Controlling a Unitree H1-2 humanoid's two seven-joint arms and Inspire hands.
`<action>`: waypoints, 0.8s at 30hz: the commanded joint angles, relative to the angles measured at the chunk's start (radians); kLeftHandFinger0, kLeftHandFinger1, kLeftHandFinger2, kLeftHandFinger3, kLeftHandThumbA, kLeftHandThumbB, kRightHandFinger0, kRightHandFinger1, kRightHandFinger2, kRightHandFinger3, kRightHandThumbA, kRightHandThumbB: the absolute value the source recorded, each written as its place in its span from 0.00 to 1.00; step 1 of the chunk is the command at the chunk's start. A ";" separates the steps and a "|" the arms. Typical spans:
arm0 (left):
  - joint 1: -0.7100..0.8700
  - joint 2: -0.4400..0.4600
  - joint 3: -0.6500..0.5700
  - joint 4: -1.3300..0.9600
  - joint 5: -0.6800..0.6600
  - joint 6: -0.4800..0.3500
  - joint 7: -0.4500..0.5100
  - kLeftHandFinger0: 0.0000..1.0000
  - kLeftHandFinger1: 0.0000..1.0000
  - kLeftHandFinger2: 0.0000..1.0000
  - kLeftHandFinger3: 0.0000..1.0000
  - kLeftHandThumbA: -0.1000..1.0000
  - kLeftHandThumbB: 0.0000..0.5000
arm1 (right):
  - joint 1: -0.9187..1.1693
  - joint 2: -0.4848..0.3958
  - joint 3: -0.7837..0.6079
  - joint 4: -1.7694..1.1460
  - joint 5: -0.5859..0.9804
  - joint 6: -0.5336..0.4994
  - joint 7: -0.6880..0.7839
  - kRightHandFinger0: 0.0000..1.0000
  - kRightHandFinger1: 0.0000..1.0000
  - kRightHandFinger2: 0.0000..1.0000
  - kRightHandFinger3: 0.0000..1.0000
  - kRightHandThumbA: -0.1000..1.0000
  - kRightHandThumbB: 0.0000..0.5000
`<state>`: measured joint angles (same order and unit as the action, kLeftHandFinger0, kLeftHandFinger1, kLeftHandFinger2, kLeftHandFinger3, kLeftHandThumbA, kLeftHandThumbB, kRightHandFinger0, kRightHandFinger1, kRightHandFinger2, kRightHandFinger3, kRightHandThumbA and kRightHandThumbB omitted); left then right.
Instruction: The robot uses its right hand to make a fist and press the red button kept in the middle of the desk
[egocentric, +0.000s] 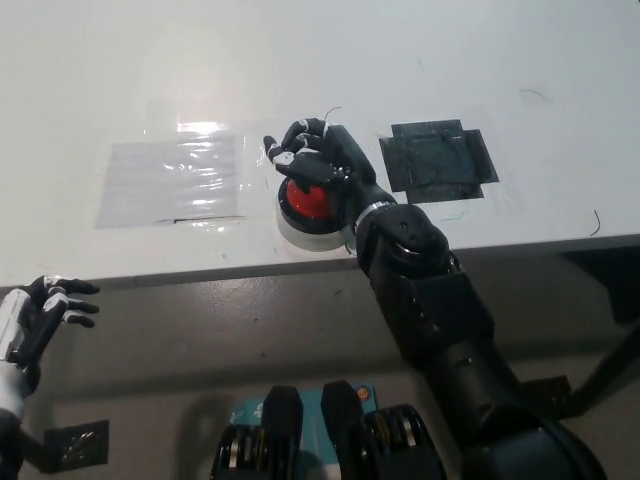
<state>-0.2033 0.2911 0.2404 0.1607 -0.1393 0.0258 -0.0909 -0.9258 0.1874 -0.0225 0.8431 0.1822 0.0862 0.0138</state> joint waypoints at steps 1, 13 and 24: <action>-0.036 0.048 0.016 -0.003 -0.014 -0.022 -0.009 0.48 0.49 0.56 0.53 0.62 0.04 | 0.002 0.014 -0.028 0.013 0.019 0.005 0.001 0.00 0.00 0.23 0.27 0.57 0.06; -0.039 0.055 0.016 -0.016 -0.017 -0.010 -0.004 0.43 0.45 0.51 0.49 0.60 0.02 | 0.052 -0.002 -0.083 0.061 0.026 0.042 -0.019 0.00 0.00 0.27 0.31 0.56 0.05; -0.037 0.061 0.012 -0.028 -0.010 0.009 -0.007 0.44 0.46 0.53 0.51 0.61 0.01 | 0.065 0.002 -0.083 0.045 0.016 0.054 -0.007 0.00 0.00 0.27 0.32 0.56 0.04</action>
<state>-0.2184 0.3189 0.2409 0.1634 -0.1342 0.0329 -0.0911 -0.8988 0.1842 -0.1062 0.8684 0.1981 0.0705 0.0164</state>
